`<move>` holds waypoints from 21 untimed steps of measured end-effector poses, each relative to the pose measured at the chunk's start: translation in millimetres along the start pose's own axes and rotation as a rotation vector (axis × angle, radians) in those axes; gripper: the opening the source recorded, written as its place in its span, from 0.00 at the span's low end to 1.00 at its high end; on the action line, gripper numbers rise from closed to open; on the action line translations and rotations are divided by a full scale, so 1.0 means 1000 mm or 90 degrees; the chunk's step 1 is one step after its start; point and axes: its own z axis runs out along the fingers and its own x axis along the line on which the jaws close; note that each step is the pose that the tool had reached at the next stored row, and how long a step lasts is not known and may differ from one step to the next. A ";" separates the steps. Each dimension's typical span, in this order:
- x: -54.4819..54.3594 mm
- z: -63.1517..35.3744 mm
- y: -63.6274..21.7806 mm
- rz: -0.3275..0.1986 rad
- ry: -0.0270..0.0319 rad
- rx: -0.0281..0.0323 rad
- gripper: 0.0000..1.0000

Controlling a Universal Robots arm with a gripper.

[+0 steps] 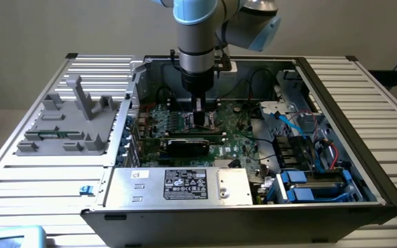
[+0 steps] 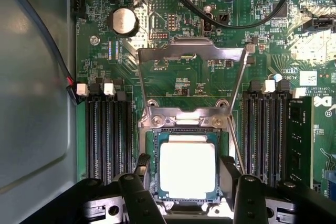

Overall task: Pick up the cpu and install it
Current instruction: 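Place the cpu into insertion slot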

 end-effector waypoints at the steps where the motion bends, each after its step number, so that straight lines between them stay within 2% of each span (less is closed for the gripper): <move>1: 0.000 -0.0010 0.0000 0.000 -0.0002 0.0006 0.63; 8: 0.000 -0.0051 -0.0003 0.000 -0.0005 0.0095 0.63; 17: 0.001 -0.0192 0.0006 0.001 0.0004 0.0117 0.63; 21: 0.001 -0.0328 0.0014 0.001 0.0004 0.0136 0.63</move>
